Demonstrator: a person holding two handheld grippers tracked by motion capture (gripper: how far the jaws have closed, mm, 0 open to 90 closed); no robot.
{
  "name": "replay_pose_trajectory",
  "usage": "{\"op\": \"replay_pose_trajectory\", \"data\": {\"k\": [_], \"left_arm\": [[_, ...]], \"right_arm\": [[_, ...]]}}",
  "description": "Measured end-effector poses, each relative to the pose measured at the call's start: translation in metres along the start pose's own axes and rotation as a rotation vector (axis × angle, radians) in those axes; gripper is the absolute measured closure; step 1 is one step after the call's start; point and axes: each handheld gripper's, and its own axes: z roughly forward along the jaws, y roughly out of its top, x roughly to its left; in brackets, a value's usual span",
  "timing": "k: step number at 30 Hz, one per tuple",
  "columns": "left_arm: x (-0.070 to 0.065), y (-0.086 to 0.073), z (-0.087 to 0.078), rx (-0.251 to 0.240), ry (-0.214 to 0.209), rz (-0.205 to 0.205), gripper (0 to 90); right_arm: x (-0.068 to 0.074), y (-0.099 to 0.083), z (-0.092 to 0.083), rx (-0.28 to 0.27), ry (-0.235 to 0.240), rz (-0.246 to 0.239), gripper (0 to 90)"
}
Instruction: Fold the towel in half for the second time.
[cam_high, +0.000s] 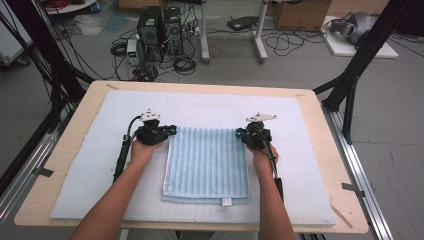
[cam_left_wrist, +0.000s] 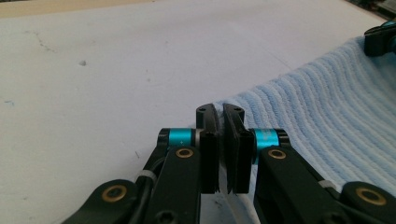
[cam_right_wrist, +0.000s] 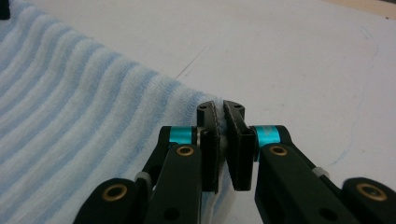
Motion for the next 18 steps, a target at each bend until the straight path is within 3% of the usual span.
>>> {"op": "replay_pose_trajectory", "data": {"k": [6, 11, 18], "left_arm": [[-0.007, 0.002, -0.015, -0.051, -0.044, -0.018, 84.5], [-0.015, -0.002, -0.030, -0.060, -0.084, -0.022, 84.2], [-0.026, -0.012, -0.049, -0.076, -0.096, -0.006, 84.1]], "right_arm": [[0.005, -0.005, -0.016, -0.069, 0.037, 0.034, 85.0], [0.013, -0.004, -0.034, -0.110, 0.066, 0.022, 84.8], [0.025, -0.012, -0.055, -0.147, 0.096, 0.002, 84.7]]}}
